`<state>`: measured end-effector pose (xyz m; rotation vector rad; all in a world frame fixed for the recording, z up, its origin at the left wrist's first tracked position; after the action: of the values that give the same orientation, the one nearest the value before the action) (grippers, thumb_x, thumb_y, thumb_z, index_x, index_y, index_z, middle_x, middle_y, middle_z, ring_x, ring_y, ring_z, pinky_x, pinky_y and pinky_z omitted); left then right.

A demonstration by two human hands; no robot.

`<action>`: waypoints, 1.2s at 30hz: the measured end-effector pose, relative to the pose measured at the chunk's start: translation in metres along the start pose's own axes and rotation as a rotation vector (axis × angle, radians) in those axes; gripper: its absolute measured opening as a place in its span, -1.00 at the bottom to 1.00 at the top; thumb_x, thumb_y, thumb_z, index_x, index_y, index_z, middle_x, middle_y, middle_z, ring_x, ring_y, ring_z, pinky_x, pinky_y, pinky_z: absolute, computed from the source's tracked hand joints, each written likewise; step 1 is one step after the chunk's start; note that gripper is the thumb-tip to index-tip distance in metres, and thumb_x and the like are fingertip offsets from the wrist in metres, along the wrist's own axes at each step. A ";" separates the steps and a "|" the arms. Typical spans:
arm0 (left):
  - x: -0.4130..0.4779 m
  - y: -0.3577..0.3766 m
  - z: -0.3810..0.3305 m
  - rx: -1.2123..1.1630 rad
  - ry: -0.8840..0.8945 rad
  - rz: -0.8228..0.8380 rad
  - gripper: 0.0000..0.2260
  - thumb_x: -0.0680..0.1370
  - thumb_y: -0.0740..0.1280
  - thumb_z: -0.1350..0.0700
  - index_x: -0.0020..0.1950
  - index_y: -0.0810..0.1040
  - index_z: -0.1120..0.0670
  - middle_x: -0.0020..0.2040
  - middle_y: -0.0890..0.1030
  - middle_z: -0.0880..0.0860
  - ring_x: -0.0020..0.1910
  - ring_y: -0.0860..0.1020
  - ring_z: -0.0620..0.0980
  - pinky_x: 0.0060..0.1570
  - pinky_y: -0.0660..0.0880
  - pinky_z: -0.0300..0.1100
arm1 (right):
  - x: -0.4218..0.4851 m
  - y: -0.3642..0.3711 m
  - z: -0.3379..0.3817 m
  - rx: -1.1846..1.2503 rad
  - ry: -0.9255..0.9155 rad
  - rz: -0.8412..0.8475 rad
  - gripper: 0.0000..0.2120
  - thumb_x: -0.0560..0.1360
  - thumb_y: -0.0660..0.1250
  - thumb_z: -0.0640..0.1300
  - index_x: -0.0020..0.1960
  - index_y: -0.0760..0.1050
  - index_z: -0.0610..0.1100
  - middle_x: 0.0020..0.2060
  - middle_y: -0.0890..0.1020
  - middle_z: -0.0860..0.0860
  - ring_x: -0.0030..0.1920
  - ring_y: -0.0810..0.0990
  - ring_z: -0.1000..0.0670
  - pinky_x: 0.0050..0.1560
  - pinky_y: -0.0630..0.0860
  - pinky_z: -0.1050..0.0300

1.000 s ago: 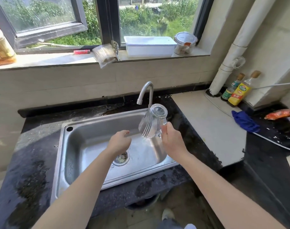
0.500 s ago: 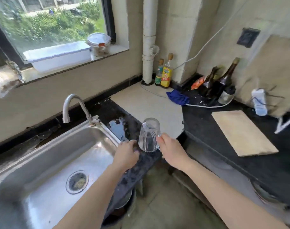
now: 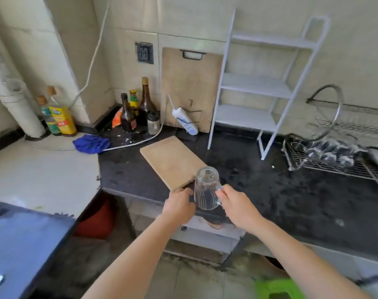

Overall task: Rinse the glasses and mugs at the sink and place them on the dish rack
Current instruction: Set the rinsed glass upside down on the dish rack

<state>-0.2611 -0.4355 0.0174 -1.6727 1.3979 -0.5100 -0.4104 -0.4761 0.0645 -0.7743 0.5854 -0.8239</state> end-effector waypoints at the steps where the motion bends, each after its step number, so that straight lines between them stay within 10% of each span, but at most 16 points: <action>1: 0.012 0.015 -0.027 0.005 0.029 0.023 -0.59 0.50 0.21 0.13 0.36 0.44 0.01 0.32 0.48 0.09 0.28 0.40 0.14 0.24 0.44 0.05 | -0.004 -0.019 -0.024 0.003 0.032 -0.026 -0.74 0.65 0.02 0.07 -0.18 0.28 0.03 -0.35 0.52 -0.01 -0.37 0.48 0.00 -0.29 0.43 0.00; 17: 0.182 0.166 -0.340 0.235 0.422 0.285 -0.59 0.57 0.16 0.11 0.43 0.35 0.05 0.36 0.42 0.11 0.38 0.29 0.14 0.28 0.39 0.02 | -0.020 -0.223 -0.320 0.165 0.479 -0.418 -0.70 0.64 0.02 0.09 -0.19 0.30 -0.02 -0.33 0.52 -0.04 -0.33 0.50 -0.06 -0.16 0.50 -0.14; 36: 0.339 0.281 -0.410 0.349 0.339 0.355 -0.48 0.68 -0.06 0.03 0.55 -0.09 0.29 0.57 -0.07 0.22 0.56 -0.09 0.17 0.52 0.01 0.00 | 0.026 -0.363 -0.537 0.157 0.778 -0.706 -0.70 0.66 0.00 0.02 -0.01 0.36 -0.17 -0.19 0.57 -0.13 -0.17 0.60 -0.21 -0.10 0.51 -0.09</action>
<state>-0.6408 -0.8948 -0.0650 -1.0631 1.6915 -0.8034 -0.9339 -0.8572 0.0314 -0.4879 0.9318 -1.8393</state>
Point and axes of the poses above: each hand's wrist, its own x-axis towards the middle knuckle, its own y-axis out of the palm, z = x × y, the point moved 9 cm from there along x, towards the middle knuckle
